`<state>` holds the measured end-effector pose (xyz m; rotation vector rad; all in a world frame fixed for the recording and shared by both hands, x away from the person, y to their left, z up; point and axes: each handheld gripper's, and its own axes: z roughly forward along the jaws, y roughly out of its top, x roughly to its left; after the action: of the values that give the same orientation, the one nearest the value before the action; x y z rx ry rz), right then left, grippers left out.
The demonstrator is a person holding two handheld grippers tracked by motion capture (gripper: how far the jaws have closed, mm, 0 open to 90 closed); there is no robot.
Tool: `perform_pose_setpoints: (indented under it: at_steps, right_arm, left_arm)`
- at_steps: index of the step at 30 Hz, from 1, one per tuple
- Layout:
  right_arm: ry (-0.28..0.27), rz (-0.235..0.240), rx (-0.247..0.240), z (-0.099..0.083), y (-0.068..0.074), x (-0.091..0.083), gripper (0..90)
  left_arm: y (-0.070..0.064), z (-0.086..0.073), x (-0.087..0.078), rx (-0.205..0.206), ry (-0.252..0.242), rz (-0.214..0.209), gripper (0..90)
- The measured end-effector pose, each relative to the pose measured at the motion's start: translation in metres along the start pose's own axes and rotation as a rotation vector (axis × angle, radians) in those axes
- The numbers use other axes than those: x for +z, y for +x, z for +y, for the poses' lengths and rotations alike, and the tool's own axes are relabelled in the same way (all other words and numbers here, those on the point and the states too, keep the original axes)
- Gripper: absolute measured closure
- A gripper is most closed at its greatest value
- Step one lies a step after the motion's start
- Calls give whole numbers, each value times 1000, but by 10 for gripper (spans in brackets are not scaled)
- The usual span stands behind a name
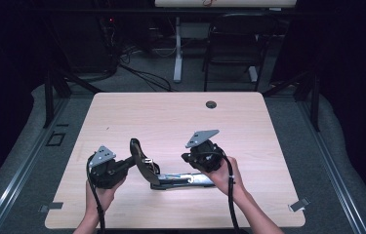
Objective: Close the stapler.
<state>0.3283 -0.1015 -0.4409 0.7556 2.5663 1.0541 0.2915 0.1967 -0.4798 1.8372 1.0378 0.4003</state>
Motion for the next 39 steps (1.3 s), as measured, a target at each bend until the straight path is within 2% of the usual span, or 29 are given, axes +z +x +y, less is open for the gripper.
perform_pose_setpoints:
  at_steps: [6, 11, 17, 26, 31, 36, 37, 39]
  right_arm:
    - [-8, 14, -11, 5, 5, 0, 900]
    - [-18, 21, -1, 7, 6, 3, 900]
    - [-29, 26, 2, 11, 7, 8, 900]
    - [-45, 22, 0, 14, 7, 6, 900]
    - [-63, 19, -4, 14, 10, 2, 900]
    - [-89, 15, -2, 14, 10, -3, 900]
    - [-67, -13, -4, 14, 10, -3, 900]
    - [-82, 18, 21, 8, 4, -3, 900]
  left_arm:
    - [-1, 0, 0, 8, 1, 2, 900]
    - [-4, -1, 1, 3, -16, 6, 900]
    - [-5, -2, 4, 18, -9, 8, 900]
    - [-15, -2, 12, 54, 12, -10, 900]
    - [-21, -4, 18, 89, 44, -24, 900]
    - [-24, -4, 20, 115, 54, -16, 900]
    - [-24, -4, 19, 112, 53, -15, 900]
    - [-22, -4, 19, 106, 53, -10, 900]
